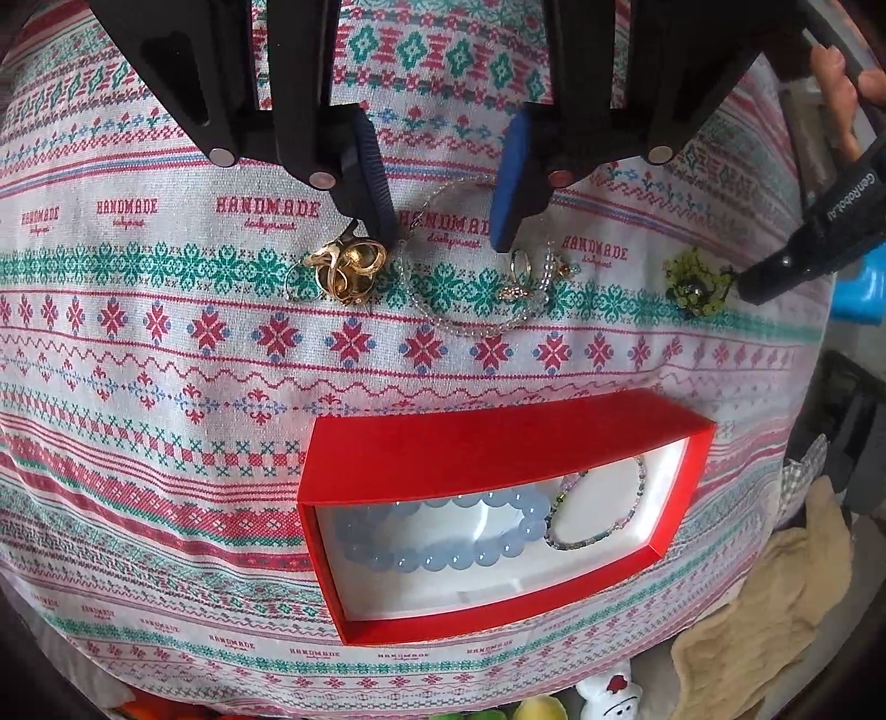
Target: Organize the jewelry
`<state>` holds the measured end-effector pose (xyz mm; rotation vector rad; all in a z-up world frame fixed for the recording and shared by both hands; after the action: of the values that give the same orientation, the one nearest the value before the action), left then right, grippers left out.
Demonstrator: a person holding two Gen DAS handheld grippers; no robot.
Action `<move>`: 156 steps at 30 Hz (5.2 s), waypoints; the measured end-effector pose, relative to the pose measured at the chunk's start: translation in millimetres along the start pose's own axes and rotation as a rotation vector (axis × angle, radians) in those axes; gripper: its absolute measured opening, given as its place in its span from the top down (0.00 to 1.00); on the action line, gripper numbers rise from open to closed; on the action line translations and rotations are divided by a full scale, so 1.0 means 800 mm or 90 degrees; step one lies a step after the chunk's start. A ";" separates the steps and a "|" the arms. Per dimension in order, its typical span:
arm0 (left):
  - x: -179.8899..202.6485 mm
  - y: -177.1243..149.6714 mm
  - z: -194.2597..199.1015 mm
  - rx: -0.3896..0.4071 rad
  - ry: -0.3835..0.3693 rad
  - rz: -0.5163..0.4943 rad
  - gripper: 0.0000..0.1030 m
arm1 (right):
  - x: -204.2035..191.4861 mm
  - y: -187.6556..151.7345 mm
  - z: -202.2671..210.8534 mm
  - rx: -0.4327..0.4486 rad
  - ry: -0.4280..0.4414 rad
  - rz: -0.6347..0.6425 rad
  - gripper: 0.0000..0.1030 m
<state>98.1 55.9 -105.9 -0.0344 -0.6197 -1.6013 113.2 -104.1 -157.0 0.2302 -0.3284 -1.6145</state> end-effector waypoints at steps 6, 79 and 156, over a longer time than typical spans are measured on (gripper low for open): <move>0.013 0.007 0.003 0.001 -0.059 -0.006 0.77 | 0.005 0.009 0.002 0.009 0.010 0.004 0.95; 0.070 0.013 0.054 0.043 -0.136 -0.091 0.95 | 0.010 0.015 0.107 0.122 0.079 0.027 0.96; 0.071 0.059 0.037 0.102 -0.001 -0.098 0.13 | 0.080 0.072 0.139 0.207 0.029 -0.050 0.30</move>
<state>123.6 16.5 -41.8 0.1340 -0.7657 -1.6950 124.5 -162.5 -30.0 0.5327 -0.5517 -1.6258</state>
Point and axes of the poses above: each gripper's, at about its wrist camera, not at the fingertips, and z roughly against the way its jaws point, x to its right, y to its top, the point moved 8 cm from there along -z, roughly the way its jaws point, and after that the axes turned 12 degrees about -y, right-handed, at the moved point
